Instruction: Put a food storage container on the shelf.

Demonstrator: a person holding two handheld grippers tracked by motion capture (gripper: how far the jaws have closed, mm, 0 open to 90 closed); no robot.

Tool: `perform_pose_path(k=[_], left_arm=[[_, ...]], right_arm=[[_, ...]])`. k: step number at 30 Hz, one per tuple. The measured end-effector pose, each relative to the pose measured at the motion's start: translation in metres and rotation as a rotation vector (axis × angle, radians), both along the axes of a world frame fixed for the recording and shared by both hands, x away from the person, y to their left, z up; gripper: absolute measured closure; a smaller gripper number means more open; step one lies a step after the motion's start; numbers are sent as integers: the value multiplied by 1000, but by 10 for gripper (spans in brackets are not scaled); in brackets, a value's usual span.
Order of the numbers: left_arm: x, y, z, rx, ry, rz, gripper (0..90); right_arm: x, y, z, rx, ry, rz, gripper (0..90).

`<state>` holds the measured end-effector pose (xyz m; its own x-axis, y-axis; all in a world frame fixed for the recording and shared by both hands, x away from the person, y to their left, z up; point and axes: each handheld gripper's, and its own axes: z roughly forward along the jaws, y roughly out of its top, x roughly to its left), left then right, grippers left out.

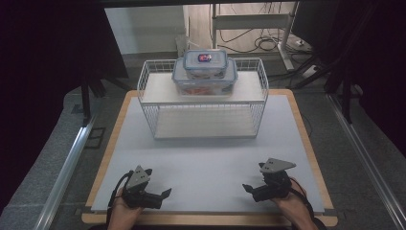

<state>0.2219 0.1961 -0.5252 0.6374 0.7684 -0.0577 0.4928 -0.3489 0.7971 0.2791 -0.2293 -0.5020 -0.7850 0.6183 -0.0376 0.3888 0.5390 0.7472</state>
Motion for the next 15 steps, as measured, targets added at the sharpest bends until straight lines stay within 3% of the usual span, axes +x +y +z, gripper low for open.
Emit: perform_pose_path(k=[9, 15], left_arm=[[3, -3, -7, 35, 26, -3, 4], [5, -4, -11, 61, 49, -4, 4]], right_arm=[[4, -3, -8, -12, 22, -7, 33], [8, -5, -13, -3, 61, -10, 33]])
